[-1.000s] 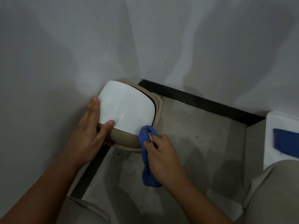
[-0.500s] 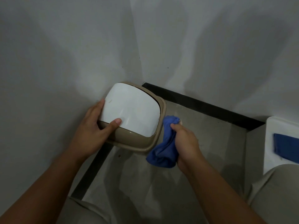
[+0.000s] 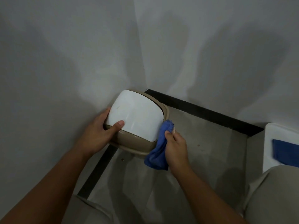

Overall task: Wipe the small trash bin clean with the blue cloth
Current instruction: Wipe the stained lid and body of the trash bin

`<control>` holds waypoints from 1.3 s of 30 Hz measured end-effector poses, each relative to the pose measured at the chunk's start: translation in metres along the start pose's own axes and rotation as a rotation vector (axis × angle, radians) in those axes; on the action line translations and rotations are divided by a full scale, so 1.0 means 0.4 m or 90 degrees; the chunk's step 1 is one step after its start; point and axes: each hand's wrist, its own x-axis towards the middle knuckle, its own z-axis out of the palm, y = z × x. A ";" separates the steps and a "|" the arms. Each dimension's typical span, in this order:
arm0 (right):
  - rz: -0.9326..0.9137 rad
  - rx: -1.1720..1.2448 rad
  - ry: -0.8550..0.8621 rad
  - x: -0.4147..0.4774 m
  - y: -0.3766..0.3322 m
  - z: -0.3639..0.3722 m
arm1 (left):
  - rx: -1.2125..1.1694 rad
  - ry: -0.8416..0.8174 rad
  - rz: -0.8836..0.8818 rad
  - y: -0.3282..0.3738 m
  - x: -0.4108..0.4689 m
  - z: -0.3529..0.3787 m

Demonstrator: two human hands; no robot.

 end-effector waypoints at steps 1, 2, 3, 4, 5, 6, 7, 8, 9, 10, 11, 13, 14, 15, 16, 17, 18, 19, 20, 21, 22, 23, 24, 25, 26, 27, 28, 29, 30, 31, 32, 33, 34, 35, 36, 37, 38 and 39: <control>-0.032 -0.056 -0.002 0.013 -0.012 -0.004 | 0.011 -0.004 -0.005 0.002 0.000 -0.002; -0.062 -0.118 -0.008 0.029 -0.029 -0.006 | 0.015 -0.009 -0.008 0.004 0.000 -0.003; -0.087 -0.177 -0.020 0.046 -0.049 -0.005 | 0.011 -0.014 -0.009 0.007 0.000 -0.003; -0.103 -0.223 -0.034 0.062 -0.069 -0.002 | 0.006 -0.019 -0.008 0.010 0.000 -0.003; -0.116 -0.266 -0.041 0.076 -0.085 0.005 | 0.003 -0.024 -0.007 0.012 -0.001 -0.003; -0.128 -0.310 -0.041 0.086 -0.096 0.011 | 0.006 -0.027 -0.008 0.015 -0.001 -0.003; -0.135 -0.360 -0.036 0.092 -0.100 0.016 | 0.012 -0.029 -0.009 0.018 -0.001 -0.003; -0.136 -0.408 -0.033 0.094 -0.099 0.019 | 0.020 -0.028 -0.011 0.021 -0.002 -0.002; -0.135 -0.444 -0.031 0.092 -0.097 0.020 | 0.026 -0.023 -0.014 0.022 -0.002 0.000; -0.134 -0.463 -0.033 0.086 -0.094 0.020 | 0.030 -0.016 -0.017 0.023 -0.004 0.003; -0.132 -0.468 -0.036 0.076 -0.092 0.020 | 0.031 -0.010 -0.022 0.024 -0.006 0.006; -0.131 -0.460 -0.043 0.056 -0.089 0.021 | 0.018 -0.007 -0.025 0.028 -0.009 0.009; -0.127 -0.461 -0.046 0.044 -0.088 0.022 | 0.011 -0.008 -0.025 0.031 -0.010 0.011; -0.121 -0.464 -0.050 0.029 -0.085 0.023 | 0.005 -0.010 -0.026 0.032 -0.011 0.012; -0.116 -0.466 -0.054 0.013 -0.080 0.023 | 0.004 -0.010 -0.026 0.034 -0.011 0.015; -0.115 -0.469 -0.058 -0.006 -0.074 0.023 | 0.006 -0.008 -0.028 0.035 -0.013 0.016; -0.122 -0.475 -0.063 -0.025 -0.069 0.023 | 0.009 -0.004 -0.030 0.035 -0.014 0.018; -0.136 -0.479 -0.068 -0.044 -0.065 0.023 | 0.011 0.001 -0.033 0.034 -0.016 0.019; -0.151 -0.473 -0.076 -0.061 -0.061 0.020 | 0.010 0.004 -0.035 0.034 -0.018 0.021; -0.158 -0.453 -0.084 -0.075 -0.062 0.018 | 0.007 0.007 -0.036 0.032 -0.019 0.022; -0.154 -0.420 -0.092 -0.083 -0.067 0.015 | 0.002 0.012 -0.036 0.029 -0.020 0.024; -0.140 -0.375 -0.099 -0.088 -0.080 0.015 | -0.008 0.018 -0.037 0.026 -0.021 0.027; -0.128 -0.322 -0.097 -0.088 -0.098 0.017 | -0.030 0.028 -0.042 0.024 -0.023 0.031; -0.131 -0.271 -0.086 -0.082 -0.120 0.022 | -0.065 0.037 -0.049 0.021 -0.026 0.036; -0.169 -0.241 -0.068 -0.069 -0.144 0.035 | -0.106 0.047 -0.055 0.019 -0.031 0.042; -0.240 -0.252 -0.053 -0.052 -0.170 0.053 | -0.142 0.060 -0.062 0.015 -0.035 0.047; -0.333 -0.295 -0.047 -0.027 -0.195 0.076 | -0.174 0.076 -0.069 0.010 -0.037 0.053; -0.425 -0.354 -0.058 0.000 -0.217 0.104 | -0.205 0.094 -0.077 0.003 -0.039 0.057; -0.493 -0.428 -0.082 0.028 -0.234 0.138 | -0.234 0.109 -0.086 -0.002 -0.039 0.063; -0.537 -0.514 -0.112 0.053 -0.246 0.173 | -0.253 0.118 -0.090 -0.005 -0.038 0.069; -0.563 -0.607 -0.143 0.074 -0.250 0.209 | -0.266 0.124 -0.090 -0.007 -0.035 0.074; -0.582 -0.696 -0.175 0.086 -0.249 0.245 | -0.279 0.134 -0.087 -0.008 -0.032 0.079; -0.608 -0.767 -0.207 0.087 -0.244 0.276 | -0.291 0.151 -0.085 -0.014 -0.026 0.084; -0.647 -0.816 -0.242 0.079 -0.235 0.299 | -0.296 0.175 -0.077 -0.021 -0.020 0.090; -0.689 -0.843 -0.276 0.065 -0.227 0.314 | -0.295 0.204 -0.062 -0.027 -0.016 0.095; -0.726 -0.855 -0.307 0.048 -0.220 0.315 | -0.293 0.230 -0.050 -0.029 -0.016 0.100; -0.752 -0.853 -0.334 0.032 -0.213 0.303 | -0.292 0.252 -0.043 -0.028 -0.018 0.105; -0.767 -0.841 -0.353 0.023 -0.205 0.283 | -0.297 0.268 -0.041 -0.027 -0.020 0.110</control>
